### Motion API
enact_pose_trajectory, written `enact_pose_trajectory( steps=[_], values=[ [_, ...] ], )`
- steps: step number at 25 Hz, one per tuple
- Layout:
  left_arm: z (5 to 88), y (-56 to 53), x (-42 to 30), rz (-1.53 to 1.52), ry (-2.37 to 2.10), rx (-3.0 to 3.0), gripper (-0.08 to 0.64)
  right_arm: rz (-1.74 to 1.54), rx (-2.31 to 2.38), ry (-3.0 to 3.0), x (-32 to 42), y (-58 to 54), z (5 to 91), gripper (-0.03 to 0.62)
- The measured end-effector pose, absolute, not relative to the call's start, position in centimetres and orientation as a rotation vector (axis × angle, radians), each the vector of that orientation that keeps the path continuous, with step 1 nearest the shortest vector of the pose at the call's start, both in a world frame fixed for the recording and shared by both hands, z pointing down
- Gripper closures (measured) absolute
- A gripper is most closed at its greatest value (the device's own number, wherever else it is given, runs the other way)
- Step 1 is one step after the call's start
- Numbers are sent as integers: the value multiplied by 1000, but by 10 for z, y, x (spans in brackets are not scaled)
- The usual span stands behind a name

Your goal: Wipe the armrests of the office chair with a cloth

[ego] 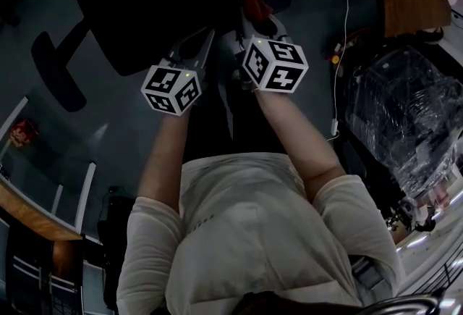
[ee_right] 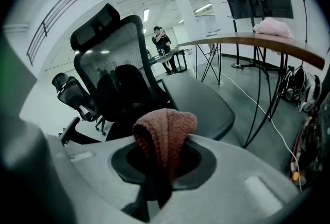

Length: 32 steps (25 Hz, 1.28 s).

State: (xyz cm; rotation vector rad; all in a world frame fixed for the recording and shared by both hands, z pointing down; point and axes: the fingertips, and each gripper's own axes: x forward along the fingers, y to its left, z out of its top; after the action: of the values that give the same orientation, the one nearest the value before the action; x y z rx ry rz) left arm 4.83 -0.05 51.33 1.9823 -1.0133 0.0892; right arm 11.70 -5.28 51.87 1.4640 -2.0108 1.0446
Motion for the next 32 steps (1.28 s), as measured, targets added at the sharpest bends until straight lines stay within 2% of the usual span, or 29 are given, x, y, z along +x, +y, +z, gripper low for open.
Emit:
enact_pose_trajectory(
  steps=[7, 12, 16, 22, 25, 32],
  values=[
    [516, 38, 69, 48, -1087, 1954, 545, 1045, 1450, -2023, 153, -23, 529, 538],
    [491, 53, 67, 2, -1213, 1975, 545, 979, 1455, -2124, 172, -18, 499, 538],
    [429, 56, 45, -58, -1363, 2026, 545, 817, 1436, -2234, 184, -4, 444, 537],
    [294, 71, 18, -187, -1611, 2162, 545, 496, 1318, -2482, 186, 17, 337, 537],
    [240, 100, 31, -232, -1708, 2188, 545, 424, 1253, -2575, 204, 42, 286, 537],
    [175, 151, 52, -248, -1833, 2243, 545, 356, 1183, -2695, 227, 86, 223, 537]
  ],
)
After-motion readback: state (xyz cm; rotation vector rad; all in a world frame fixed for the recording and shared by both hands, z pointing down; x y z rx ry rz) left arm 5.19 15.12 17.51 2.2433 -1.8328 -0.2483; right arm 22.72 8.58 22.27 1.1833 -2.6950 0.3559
